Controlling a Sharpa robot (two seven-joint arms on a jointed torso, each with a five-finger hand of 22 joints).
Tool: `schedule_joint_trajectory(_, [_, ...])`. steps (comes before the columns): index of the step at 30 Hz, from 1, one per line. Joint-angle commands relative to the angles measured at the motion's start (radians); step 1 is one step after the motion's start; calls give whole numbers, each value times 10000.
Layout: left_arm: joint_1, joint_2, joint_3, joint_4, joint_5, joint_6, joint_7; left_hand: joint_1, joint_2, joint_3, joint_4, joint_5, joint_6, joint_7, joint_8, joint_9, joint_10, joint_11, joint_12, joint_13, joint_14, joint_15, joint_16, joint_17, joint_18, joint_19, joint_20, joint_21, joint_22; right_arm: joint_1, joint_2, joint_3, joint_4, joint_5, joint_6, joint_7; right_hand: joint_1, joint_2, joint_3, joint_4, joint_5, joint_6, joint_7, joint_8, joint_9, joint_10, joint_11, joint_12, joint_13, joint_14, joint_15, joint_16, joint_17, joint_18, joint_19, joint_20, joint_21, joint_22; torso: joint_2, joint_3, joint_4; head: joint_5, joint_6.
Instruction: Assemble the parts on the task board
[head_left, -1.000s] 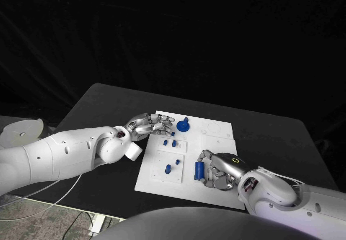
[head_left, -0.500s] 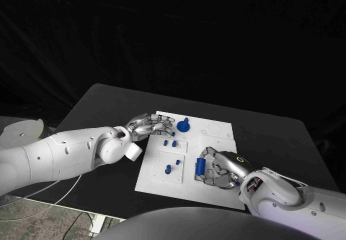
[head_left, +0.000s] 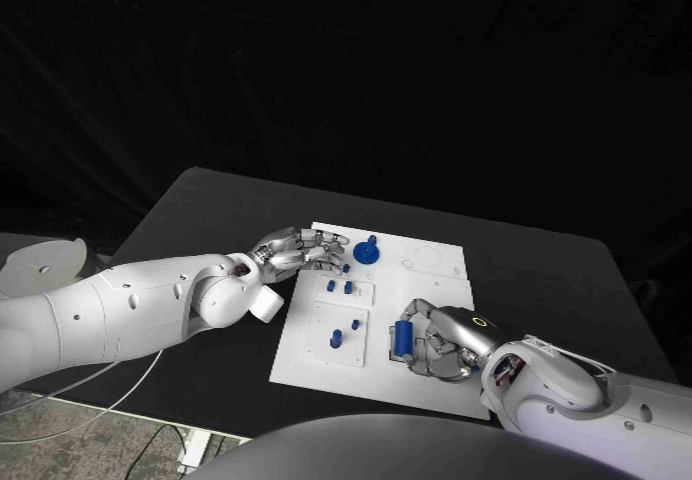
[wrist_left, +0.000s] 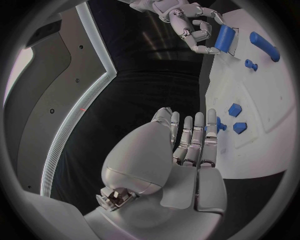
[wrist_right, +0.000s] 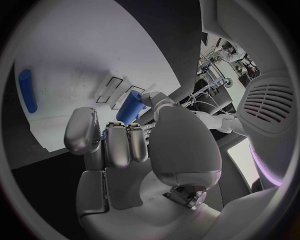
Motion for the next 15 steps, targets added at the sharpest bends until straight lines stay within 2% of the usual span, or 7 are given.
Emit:
schedule_joint_trajectory(1, [-8, 5, 9, 6, 40, 190, 52, -21, 105, 51, 18, 40, -10, 25, 42, -11, 31, 58, 33, -17, -11, 87, 55, -6, 112, 3, 62, -65, 11, -6, -6, 0, 25, -16, 674, -275, -65, -78, 485, 442, 55, 561, -25, -64, 29, -27, 38, -42, 541, 300, -51, -16, 8, 107, -2, 23, -47, 1374, 3, -2, -5, 10, 0])
schedule_joint_trajectory(5, [-9, 12, 9, 0, 40, 196, 51, -25, 102, 56, 19, 39, -10, 28, 44, -14, 47, 64, 37, -23, -7, 92, 59, -6, 110, 3, 64, -67, 14, -6, 5, 0, 19, -20, 842, -340, -94, -114, 548, 436, 90, 516, -14, -214, -28, -34, 47, -49, 529, 298, -44, -22, -3, 108, -5, 28, -51, 1372, 1, -3, -5, -3, 0])
schedule_joint_trajectory(12, [-11, 30, 9, -8, 40, 206, 47, -25, 102, 56, 19, 39, -10, 28, 44, -14, 47, 64, 37, -23, -7, 92, 59, -6, 110, 3, 64, -67, 14, -6, 38, -1, -26, -13, 985, -398, -168, -187, 747, 399, -144, 19, 30, -1133, -444, -129, 80, -128, 400, 261, -14, -84, -106, 126, -48, 55, -156, 1344, 3, -2, 4, 10, 0])
schedule_joint_trajectory(15, [-11, 28, 9, -12, 40, 201, 44, -25, 102, 56, 19, 39, -10, 28, 44, -14, 47, 64, 37, -23, -7, 92, 59, -6, 110, 3, 64, -67, 14, -6, 62, -1, -40, -6, 1022, -415, -215, -178, 759, 398, -494, -10, 47, -1391, -585, -143, 99, -139, 376, 255, 0, -93, -118, 130, -58, 70, -179, 1338, 4, 0, 5, 10, 0])
